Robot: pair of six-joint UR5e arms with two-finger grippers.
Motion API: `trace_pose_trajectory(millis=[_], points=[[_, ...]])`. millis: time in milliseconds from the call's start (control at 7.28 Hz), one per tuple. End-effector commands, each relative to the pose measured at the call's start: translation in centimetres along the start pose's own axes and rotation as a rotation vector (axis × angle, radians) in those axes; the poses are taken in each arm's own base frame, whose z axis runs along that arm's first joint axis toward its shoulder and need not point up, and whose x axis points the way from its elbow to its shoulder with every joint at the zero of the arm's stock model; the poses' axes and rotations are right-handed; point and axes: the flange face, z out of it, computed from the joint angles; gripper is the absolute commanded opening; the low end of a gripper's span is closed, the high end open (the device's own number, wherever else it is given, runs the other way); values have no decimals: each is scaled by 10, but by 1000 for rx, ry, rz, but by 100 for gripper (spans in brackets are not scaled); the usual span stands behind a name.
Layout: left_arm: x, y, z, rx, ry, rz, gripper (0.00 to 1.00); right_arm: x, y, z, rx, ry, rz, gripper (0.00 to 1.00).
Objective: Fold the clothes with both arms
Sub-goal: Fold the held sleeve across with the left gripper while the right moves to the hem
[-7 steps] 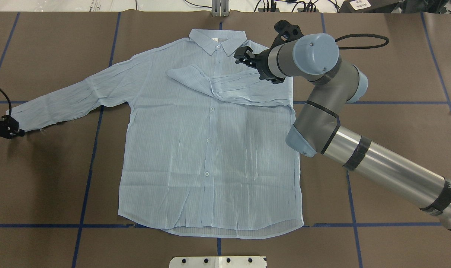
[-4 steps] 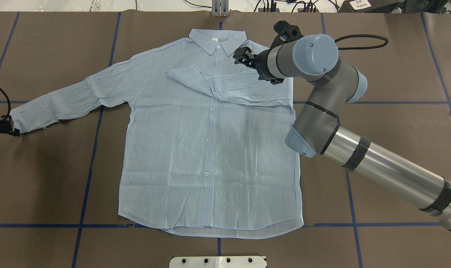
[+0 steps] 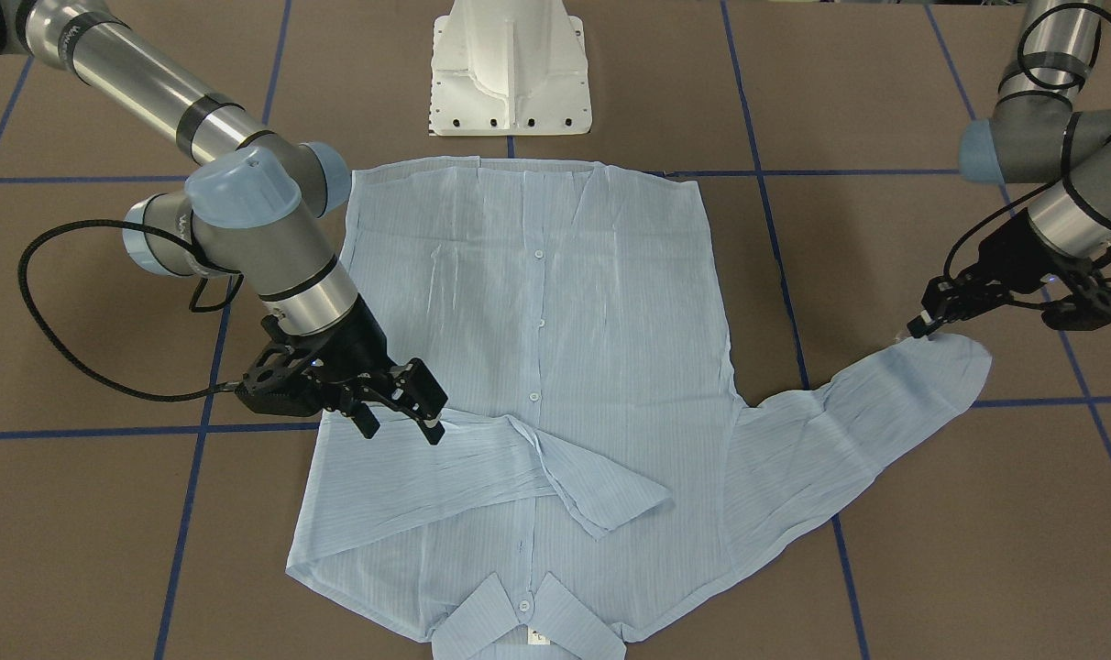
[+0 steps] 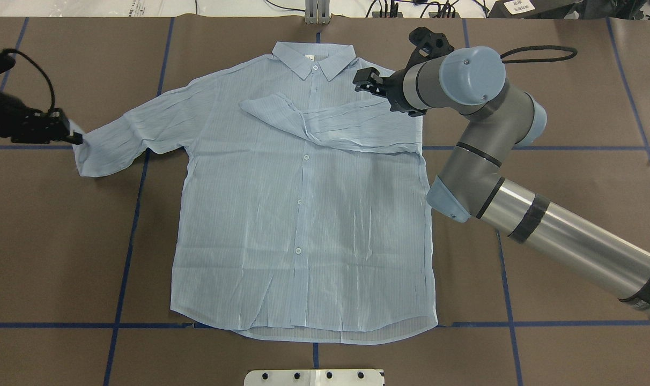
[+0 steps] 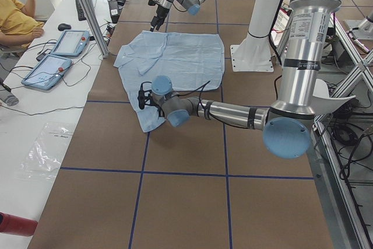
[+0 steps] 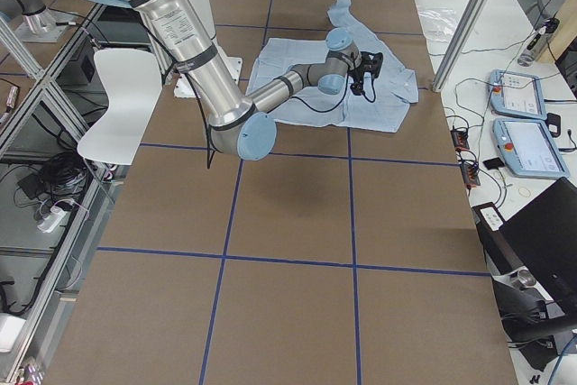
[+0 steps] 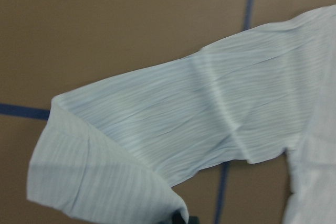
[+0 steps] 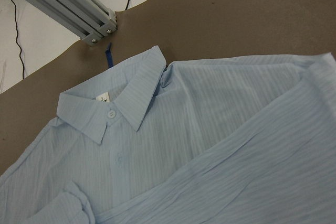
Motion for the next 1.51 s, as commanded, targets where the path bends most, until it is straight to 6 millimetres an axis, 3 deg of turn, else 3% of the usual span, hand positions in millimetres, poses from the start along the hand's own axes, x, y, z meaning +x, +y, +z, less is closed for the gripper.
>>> trace_pose_trajectory(millis=[0,137,275,412,549,687,824,1099,1236,1373], points=[[224,30,65,13,91,-150,0,56,-30,-2,35,67,-45,100],[298,64,103,27,120,-181,0,92,-48,-9,56,90,-57,100],[371,74,137,56,145,-226,0,129,-64,-17,69,108,-119,100],[438,86,178,100,145,-246,0,147,-67,-21,65,116,-120,100],[475,110,197,126,172,-240,0,152,-66,-20,56,119,-118,100],[474,128,212,115,161,-231,68,156,-63,-19,54,125,-120,100],[481,140,215,146,176,-225,100,159,-63,-19,52,126,-119,100],[491,149,202,142,209,-218,100,158,-59,-26,54,114,-109,100],[494,155,184,137,240,-213,100,155,-32,-29,27,97,-122,100],[468,165,160,132,277,-204,100,146,9,-36,-6,72,-114,100]])
